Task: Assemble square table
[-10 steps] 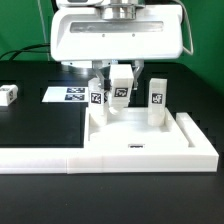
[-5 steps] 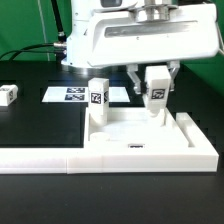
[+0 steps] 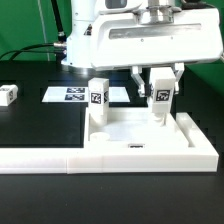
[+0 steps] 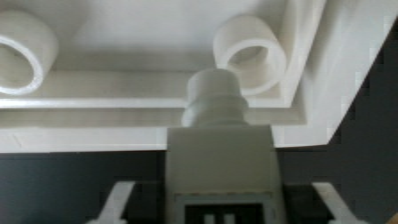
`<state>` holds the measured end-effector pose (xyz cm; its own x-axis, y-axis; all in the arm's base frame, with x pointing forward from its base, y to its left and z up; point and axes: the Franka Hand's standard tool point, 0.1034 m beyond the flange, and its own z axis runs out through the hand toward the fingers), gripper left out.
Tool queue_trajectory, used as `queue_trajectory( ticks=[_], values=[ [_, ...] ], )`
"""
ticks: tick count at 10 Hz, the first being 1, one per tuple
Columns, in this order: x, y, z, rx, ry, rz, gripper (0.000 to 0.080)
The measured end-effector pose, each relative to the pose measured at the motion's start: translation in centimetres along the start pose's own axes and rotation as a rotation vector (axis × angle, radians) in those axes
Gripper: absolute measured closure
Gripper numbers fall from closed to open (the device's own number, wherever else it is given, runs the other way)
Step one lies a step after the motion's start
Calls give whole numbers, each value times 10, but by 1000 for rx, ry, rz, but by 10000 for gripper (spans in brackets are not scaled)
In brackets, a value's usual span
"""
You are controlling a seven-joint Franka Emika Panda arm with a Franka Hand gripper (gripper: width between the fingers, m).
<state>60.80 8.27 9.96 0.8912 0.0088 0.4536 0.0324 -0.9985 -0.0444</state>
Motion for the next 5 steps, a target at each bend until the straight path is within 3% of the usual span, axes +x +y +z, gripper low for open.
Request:
queue_trajectory(
  ticks=[1, 5],
  values=[
    [4, -7, 0, -5, 98, -13, 512],
    [5, -14, 8, 3, 100, -21, 512]
  ],
)
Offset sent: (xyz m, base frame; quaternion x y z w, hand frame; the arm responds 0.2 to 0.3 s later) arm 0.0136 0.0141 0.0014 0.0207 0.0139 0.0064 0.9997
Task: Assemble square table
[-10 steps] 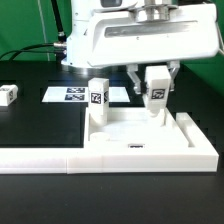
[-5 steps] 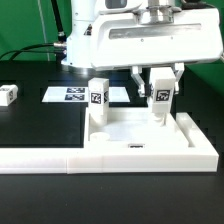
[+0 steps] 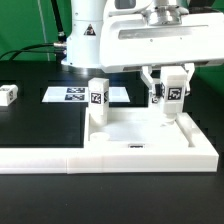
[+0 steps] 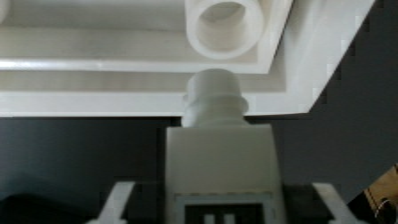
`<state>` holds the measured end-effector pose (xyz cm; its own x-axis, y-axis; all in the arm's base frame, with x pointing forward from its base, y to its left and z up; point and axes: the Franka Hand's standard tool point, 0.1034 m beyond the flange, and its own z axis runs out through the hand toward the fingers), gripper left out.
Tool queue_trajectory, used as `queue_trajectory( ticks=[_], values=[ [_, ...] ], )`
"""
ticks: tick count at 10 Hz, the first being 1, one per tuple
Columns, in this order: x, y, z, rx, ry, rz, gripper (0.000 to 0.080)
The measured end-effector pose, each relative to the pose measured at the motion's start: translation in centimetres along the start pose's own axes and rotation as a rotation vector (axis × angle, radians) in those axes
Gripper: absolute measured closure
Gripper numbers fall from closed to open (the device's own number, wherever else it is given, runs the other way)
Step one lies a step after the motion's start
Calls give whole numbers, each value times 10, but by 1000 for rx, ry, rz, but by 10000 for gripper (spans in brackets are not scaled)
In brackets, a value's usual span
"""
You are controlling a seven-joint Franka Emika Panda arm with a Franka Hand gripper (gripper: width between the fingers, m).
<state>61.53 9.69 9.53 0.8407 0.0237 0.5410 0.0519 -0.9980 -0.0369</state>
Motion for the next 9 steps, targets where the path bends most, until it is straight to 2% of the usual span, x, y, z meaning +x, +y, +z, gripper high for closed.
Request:
queue_trajectory(
  ticks=[6, 9],
  values=[
    [-19, -6, 14, 0, -26, -13, 512],
    [-23, -9, 16, 1, -25, -19, 512]
  ],
)
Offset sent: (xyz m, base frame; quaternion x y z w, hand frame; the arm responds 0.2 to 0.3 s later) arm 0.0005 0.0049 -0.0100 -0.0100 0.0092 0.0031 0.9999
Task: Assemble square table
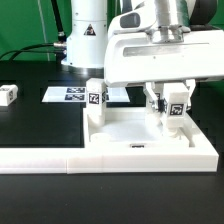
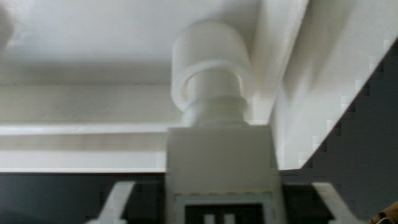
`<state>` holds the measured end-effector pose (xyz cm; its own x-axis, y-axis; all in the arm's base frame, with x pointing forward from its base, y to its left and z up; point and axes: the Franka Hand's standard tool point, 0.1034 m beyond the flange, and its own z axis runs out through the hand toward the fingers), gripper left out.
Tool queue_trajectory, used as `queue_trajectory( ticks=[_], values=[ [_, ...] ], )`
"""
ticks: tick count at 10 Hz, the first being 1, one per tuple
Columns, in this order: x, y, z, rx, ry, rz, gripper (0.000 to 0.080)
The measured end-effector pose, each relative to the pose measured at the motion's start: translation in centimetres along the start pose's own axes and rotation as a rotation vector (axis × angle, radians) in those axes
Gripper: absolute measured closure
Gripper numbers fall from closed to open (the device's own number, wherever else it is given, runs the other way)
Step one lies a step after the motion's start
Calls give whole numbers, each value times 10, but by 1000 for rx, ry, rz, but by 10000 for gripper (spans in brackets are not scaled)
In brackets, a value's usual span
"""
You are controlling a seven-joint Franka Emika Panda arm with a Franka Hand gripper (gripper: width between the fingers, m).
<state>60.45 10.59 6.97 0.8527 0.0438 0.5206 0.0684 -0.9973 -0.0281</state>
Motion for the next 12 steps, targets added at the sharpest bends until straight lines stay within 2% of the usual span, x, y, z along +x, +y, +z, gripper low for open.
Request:
queue_trajectory(
  ticks=[3, 12],
  values=[
    [-5, 0, 5, -4, 7, -3, 512],
    [-5, -1, 7, -4, 20, -7, 506]
  ],
)
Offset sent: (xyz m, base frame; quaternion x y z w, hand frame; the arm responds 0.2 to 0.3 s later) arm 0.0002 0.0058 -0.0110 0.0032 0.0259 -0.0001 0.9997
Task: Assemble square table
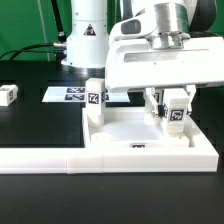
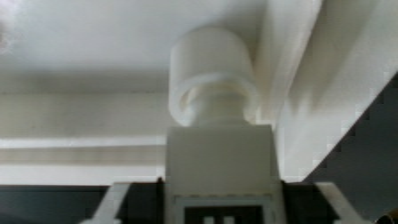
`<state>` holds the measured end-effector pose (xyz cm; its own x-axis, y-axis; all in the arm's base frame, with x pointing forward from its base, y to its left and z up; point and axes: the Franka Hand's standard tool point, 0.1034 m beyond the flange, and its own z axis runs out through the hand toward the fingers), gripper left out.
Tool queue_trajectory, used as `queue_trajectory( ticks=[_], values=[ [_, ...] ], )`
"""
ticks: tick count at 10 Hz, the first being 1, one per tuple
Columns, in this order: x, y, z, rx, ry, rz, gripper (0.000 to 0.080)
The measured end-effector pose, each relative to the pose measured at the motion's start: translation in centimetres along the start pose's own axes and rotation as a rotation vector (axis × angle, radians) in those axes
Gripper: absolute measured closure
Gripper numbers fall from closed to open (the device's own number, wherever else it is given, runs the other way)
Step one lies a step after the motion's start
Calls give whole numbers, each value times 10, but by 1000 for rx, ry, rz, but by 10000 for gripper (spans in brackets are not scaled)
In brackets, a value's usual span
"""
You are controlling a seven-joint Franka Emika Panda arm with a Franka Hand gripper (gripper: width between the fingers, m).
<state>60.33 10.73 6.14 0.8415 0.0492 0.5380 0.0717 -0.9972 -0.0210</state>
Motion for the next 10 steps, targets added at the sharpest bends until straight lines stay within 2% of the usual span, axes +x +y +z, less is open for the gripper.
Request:
queue_trajectory(
  ticks=[1, 2, 3, 7, 10],
  values=[
    [0, 0, 0, 0, 0, 0, 303],
    [0, 0, 0, 0, 0, 0, 303],
    [0, 0, 0, 0, 0, 0, 184],
    [0, 1, 0, 0, -3, -2, 152],
    [13, 3, -16, 6, -24, 2, 150]
  ],
)
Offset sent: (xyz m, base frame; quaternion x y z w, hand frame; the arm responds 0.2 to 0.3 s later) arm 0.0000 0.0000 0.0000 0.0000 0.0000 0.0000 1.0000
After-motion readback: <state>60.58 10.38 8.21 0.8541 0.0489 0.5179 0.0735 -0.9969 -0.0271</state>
